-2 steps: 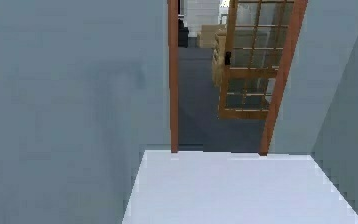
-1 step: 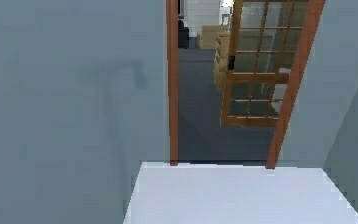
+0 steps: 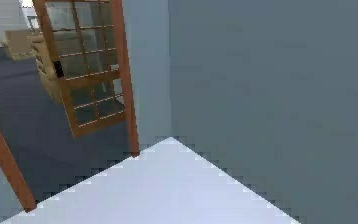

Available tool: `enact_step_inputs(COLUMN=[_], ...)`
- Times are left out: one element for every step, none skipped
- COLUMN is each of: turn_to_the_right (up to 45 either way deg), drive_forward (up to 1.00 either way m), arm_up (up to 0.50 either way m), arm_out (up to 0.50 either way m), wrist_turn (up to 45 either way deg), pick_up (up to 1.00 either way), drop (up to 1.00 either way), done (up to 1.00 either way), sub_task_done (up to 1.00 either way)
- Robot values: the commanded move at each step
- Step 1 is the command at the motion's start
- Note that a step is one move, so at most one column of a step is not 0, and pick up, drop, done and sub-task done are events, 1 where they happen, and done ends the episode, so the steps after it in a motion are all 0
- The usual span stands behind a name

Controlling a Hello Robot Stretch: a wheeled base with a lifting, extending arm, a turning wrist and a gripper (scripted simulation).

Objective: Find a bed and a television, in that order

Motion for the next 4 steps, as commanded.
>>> enact_step_inputs(turn_to_the_right=[45.0,9.0,0.0,-45.0], drive_forward=[0.00,0.00,0.05,0.00], arm_up=[0.00,0.00,0.00,0.00], arm_out=[0.00,0.00,0.00,0.00], wrist_turn=[0.0,0.0,0.0,0.0], pick_up=[0.00,0.00,0.00,0.00], drop=[0.00,0.00,0.00,0.00], done=[0.00,0.00,0.00,0.00], sub_task_done=[0.00,0.00,0.00,0.00])
